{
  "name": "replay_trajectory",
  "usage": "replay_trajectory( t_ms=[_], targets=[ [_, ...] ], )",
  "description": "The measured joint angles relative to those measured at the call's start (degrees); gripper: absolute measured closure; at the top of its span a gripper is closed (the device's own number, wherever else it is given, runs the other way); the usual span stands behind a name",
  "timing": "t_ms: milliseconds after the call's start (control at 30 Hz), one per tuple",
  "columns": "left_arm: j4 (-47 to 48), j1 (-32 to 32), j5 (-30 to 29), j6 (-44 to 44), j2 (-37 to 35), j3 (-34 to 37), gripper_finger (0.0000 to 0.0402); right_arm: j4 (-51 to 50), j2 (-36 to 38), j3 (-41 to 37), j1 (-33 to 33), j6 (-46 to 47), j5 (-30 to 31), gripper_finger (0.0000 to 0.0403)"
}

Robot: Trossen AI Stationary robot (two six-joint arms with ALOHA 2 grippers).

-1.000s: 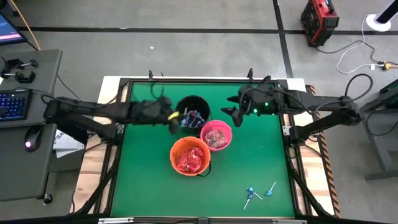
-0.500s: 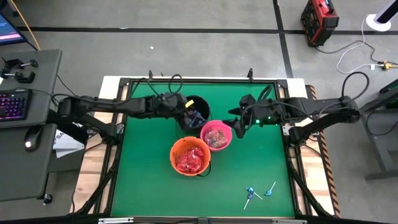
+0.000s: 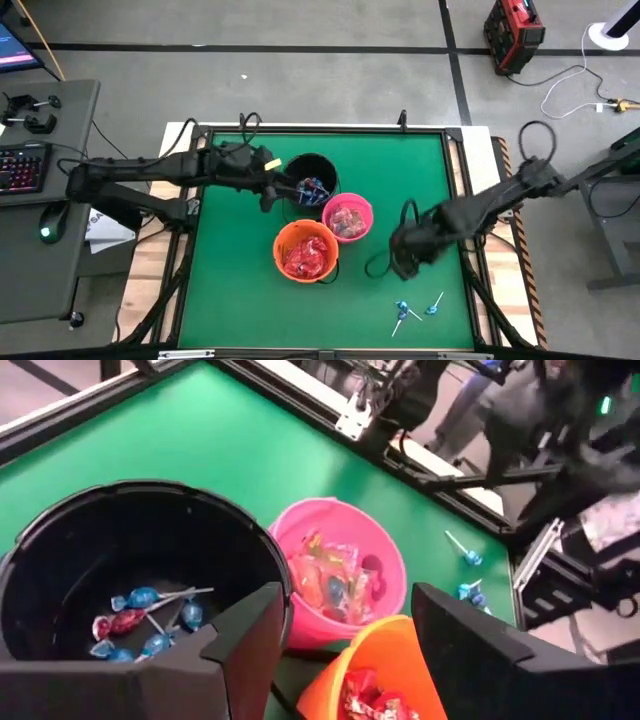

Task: Sort candy by brand, put in halloween buckets
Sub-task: Put the blue lollipop into the black bucket

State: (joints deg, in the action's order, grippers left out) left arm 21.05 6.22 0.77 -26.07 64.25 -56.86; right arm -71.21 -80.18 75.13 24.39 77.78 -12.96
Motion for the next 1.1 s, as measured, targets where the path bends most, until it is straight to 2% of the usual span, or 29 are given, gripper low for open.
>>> replay_trajectory(
  t_ms=[67, 167, 367, 567, 700, 833, 1000, 1100],
  targets=[
    [0.28, -0.93, -1.37, -1.04, -0.81, 0.01, 0.0188, -1.63, -2.88, 0.00, 3.27, 8.54, -2.19, 0.0121],
    [0.30, -2.40, -3.07, -2.03, -1.21, 0.01, 0.0188, -1.94, -7.70, -0.04, 8.28, 17.96, -2.34, 0.0121],
    [0.79, -4.55, -3.58, -2.86, -0.61, 0.02, 0.0188, -0.04, -15.30, -0.91, 15.32, 27.79, -6.49, 0.0121],
    [0.73, -5.27, -3.58, -2.84, -0.40, 0.02, 0.0188, 20.66, -12.42, -14.69, 19.82, 43.03, -7.14, 0.0121],
    [0.72, -5.27, -3.58, -2.86, -0.40, 0.02, 0.0188, 26.18, -9.08, -22.23, 22.00, 54.98, -4.59, 0.0121],
    [0.98, -5.27, -3.58, -3.51, -0.40, 0.02, 0.0188, 28.21, -8.63, -25.64, 22.70, 57.39, -6.80, 0.0121],
    [1.88, -5.25, -3.58, -3.84, -0.40, 0.02, 0.0188, 34.66, -9.72, -29.15, 22.47, 57.37, -6.71, 0.0123],
    [2.63, -5.27, -3.58, -4.50, -0.40, 0.04, 0.0188, 37.79, -10.26, -31.32, 22.49, 57.37, -6.90, 0.0142]
  ],
)
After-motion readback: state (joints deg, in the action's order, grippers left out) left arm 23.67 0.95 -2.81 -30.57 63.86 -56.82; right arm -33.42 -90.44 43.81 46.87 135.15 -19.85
